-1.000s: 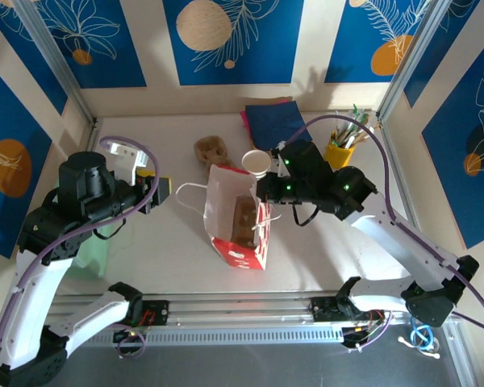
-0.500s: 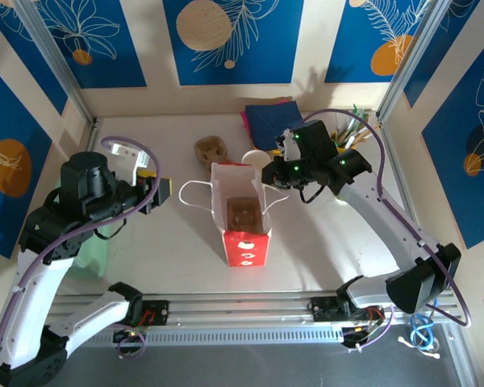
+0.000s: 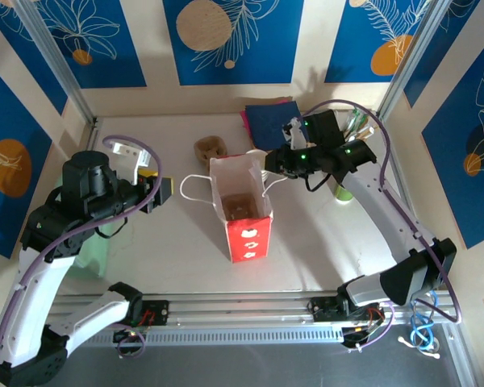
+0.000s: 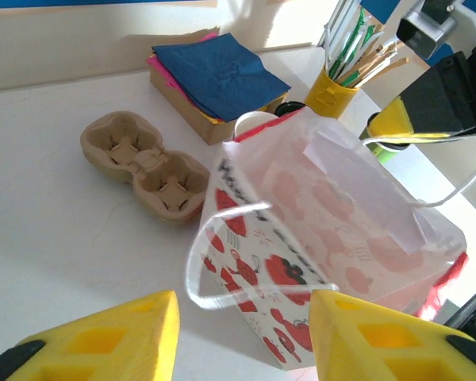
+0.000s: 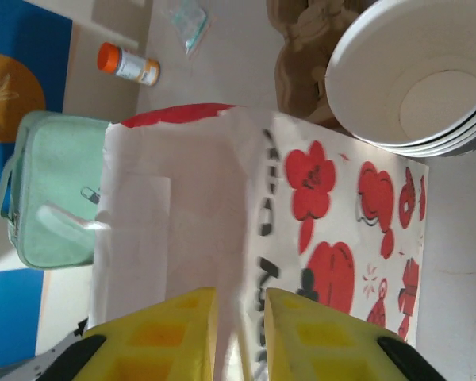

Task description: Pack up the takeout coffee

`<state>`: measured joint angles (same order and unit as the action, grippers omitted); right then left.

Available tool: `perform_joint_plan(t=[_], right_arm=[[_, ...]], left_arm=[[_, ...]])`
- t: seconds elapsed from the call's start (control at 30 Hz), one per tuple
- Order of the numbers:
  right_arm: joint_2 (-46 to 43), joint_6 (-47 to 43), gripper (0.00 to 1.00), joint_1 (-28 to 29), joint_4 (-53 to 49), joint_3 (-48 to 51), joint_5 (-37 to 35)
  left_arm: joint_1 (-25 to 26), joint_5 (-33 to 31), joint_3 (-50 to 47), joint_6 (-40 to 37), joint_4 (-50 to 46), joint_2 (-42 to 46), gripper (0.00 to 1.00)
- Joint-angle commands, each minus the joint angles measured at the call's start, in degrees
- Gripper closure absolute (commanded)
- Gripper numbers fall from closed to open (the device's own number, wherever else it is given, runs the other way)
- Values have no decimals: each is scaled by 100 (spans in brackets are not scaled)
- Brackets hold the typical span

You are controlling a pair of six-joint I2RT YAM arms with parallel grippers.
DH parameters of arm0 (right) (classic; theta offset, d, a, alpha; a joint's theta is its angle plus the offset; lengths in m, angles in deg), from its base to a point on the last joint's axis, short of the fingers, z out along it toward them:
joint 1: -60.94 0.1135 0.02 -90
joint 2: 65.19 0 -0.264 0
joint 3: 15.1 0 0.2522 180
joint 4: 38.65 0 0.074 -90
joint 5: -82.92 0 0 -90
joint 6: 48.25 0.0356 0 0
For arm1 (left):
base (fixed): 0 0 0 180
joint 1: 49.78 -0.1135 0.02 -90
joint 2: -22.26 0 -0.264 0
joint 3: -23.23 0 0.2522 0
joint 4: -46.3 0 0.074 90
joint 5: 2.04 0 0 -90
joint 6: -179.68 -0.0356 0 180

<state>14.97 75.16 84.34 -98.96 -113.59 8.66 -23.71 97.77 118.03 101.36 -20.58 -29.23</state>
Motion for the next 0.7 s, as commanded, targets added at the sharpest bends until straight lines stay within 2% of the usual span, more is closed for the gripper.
perform_joint_plan(t=[0.0, 0.23, 0.4, 0.57, 0.67], right_arm=[[-5, -82, 74, -122, -135, -219, 160], [-200, -46, 68, -465, -620, -475, 41], [-548, -185, 60, -883, -1041, -598, -11], [-1063, -515, 45, -1585, -1310, -334, -60], [-1418, -722, 35, -2277, -1293, 97, -26]], left_arm=[[26, -64, -63, -9, 82, 64, 53], [21, -41, -84, -1, 124, 43, 52], [21, -5, -114, -9, 101, -24, 47], [21, -13, -217, 22, 206, -90, 37], [21, -40, -330, 52, 340, -113, 32]])
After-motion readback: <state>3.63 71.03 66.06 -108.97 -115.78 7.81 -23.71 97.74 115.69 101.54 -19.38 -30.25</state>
